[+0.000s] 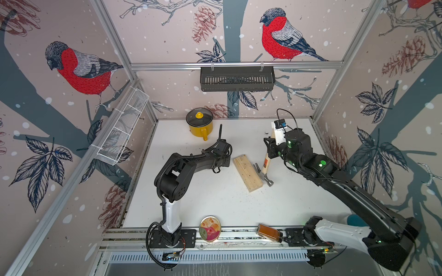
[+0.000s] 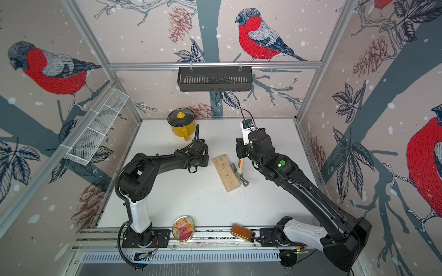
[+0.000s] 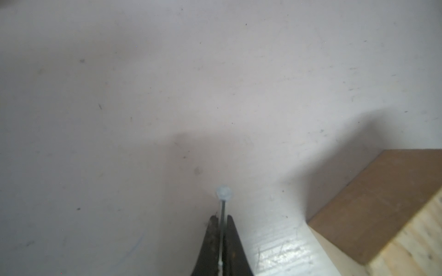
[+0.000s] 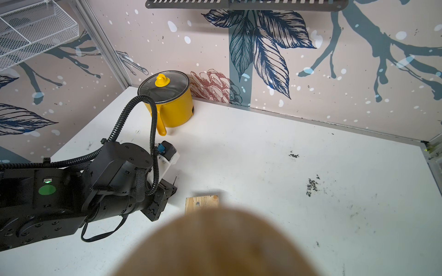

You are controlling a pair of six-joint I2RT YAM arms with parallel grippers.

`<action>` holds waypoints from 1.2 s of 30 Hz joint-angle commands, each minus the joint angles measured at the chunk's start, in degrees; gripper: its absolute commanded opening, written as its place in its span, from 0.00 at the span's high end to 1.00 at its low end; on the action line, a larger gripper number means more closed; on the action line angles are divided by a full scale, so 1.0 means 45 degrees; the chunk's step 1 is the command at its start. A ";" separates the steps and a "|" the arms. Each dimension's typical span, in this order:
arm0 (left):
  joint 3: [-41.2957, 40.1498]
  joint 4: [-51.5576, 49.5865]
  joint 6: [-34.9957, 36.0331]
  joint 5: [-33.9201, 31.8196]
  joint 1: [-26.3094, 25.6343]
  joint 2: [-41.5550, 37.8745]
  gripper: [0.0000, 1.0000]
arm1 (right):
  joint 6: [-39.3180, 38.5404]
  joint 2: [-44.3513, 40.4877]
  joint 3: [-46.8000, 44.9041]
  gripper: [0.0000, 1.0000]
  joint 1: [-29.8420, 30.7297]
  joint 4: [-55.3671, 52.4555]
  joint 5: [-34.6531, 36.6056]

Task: Use a claw hammer to pull out a nail
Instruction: Place the nail at the center of the board.

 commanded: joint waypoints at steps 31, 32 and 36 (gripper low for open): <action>-0.0033 -0.0120 -0.0287 0.0045 0.0062 -0.0139 0.80 | -0.0026 0.0034 0.0002 1.00 0.0093 0.1409 0.0332; -0.0054 -0.0119 -0.0294 0.0044 0.0058 -0.0169 0.80 | -0.0046 0.0029 0.0013 1.00 0.0102 0.1411 0.0328; -0.0284 0.0179 -0.0303 0.0121 0.0047 -0.0469 0.80 | -0.0121 0.0034 0.0026 1.00 0.0129 0.1391 0.0347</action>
